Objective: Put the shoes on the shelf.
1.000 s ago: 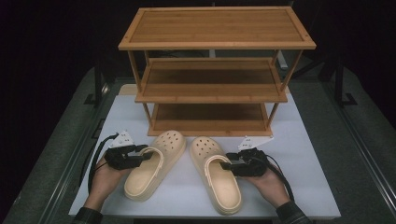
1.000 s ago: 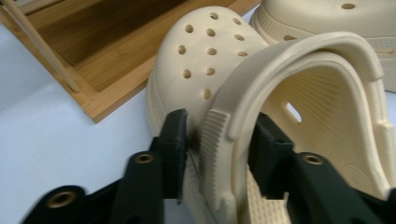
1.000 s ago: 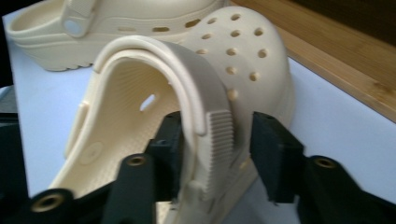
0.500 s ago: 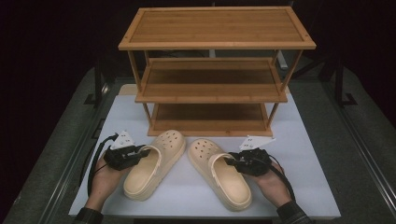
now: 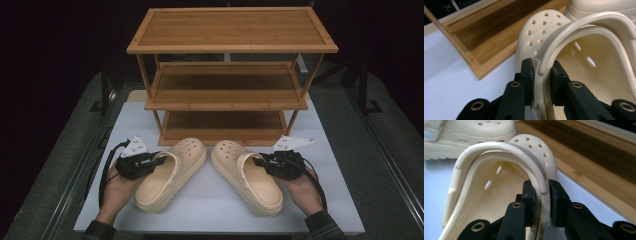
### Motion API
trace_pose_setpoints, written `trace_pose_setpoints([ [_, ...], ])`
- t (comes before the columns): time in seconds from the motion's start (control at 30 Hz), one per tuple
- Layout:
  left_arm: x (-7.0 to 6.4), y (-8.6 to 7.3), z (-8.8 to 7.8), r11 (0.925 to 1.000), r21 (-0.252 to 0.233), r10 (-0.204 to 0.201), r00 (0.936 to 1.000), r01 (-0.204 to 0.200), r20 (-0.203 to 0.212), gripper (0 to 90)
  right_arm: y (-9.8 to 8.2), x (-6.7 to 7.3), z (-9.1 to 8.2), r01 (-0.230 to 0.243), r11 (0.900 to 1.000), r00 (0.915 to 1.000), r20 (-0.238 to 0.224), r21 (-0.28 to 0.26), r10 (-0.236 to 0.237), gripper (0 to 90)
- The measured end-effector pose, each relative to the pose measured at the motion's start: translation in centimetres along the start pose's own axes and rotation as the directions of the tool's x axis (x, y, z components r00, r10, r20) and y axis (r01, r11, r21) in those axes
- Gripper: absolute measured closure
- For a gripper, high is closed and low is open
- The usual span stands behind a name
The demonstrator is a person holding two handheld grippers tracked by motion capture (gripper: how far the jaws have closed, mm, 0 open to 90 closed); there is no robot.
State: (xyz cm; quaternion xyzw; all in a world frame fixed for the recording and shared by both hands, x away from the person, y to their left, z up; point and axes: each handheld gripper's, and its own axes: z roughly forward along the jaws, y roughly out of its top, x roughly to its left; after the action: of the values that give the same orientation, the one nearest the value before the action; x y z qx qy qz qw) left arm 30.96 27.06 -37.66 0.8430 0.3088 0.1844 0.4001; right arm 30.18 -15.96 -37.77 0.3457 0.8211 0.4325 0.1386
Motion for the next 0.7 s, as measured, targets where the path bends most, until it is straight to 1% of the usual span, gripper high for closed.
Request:
trace_pose_setpoints([
  [0.07,-0.1,0.4,0.3,1.0,-0.004,0.001,1.0,-0.001,-0.001,76.0,0.1,-0.3,-0.1,-0.002,1.0,1.0,0.007,-0.002,0.002,76.3],
  [0.1,-0.1,0.9,0.8,0.9999,-0.012,-0.007,1.0,0.007,-0.003,76.0,0.4,-0.8,-0.2,-0.003,1.0,0.9998,0.02,-0.007,0.003,76.3],
  [0.17,-0.1,1.1,1.0,0.9999,-0.013,-0.007,1.0,0.007,-0.005,76.0,0.6,-1.4,-0.1,-0.005,1.0,0.9995,0.031,-0.012,0.005,76.3],
  [0.2,-0.2,1.3,1.2,0.9998,-0.018,-0.012,0.9999,0.012,-0.009,76.0,0.6,-1.4,-0.1,-0.005,1.0,0.9995,0.031,-0.012,0.005,76.3],
  [0.23,-0.1,1.5,1.4,0.9999,-0.014,-0.008,0.9999,0.008,-0.009,76.0,0.8,-1.7,-0.1,-0.003,1.0,0.9993,0.037,-0.014,0.003,76.3],
  [0.27,-0.1,1.8,1.6,0.9997,-0.018,-0.014,0.9998,0.014,-0.011,76.0,0.9,-2.0,0.0,-0.003,1.0,0.999,0.044,-0.015,0.003,76.3],
  [0.3,0.0,2.1,1.9,0.9998,-0.017,-0.014,0.9998,0.013,-0.013,76.0,1.4,-2.7,0.2,-0.002,1.0,0.9981,0.061,-0.017,0.003,76.2],
  [0.37,0.1,2.5,2.3,0.9997,-0.019,-0.016,0.9997,0.015,-0.018,76.0,1.5,-2.9,0.2,-0.004,1.0,0.9977,0.068,-0.017,0.005,76.2],
  [0.47,0.4,3.3,3.1,0.9997,-0.02,-0.018,0.999,0.017,-0.04,76.0,2.1,-3.8,0.5,-0.014,1.0,0.9959,0.089,-0.023,0.016,76.3],
  [0.5,0.5,3.9,3.7,0.9993,-0.028,-0.025,0.9986,0.024,-0.046,76.1,2.4,-4.3,0.7,-0.019,0.999,0.9948,0.099,-0.028,0.022,76.4],
  [0.53,0.5,3.9,3.7,0.9993,-0.028,-0.025,0.9986,0.024,-0.046,76.1,2.4,-4.3,0.7,-0.019,0.999,0.9948,0.099,-0.028,0.022,76.4],
  [0.6,0.6,4.4,4.3,0.9991,-0.032,-0.028,0.9982,0.027,-0.053,76.1,2.8,-4.8,0.9,-0.02,0.999,0.9937,0.11,-0.035,0.024,76.3],
  [0.63,0.6,4.9,4.8,0.999,-0.037,-0.028,0.9978,0.026,-0.061,76.1,3.1,-5.3,1.3,-0.028,0.999,0.9924,0.119,-0.036,0.032,76.3],
  [0.7,0.6,5.1,5.1,0.999,-0.037,-0.026,0.9974,0.023,-0.068,76.1,3.1,-5.5,1.5,-0.026,0.999,0.9919,0.124,-0.035,0.03,76.4],
])
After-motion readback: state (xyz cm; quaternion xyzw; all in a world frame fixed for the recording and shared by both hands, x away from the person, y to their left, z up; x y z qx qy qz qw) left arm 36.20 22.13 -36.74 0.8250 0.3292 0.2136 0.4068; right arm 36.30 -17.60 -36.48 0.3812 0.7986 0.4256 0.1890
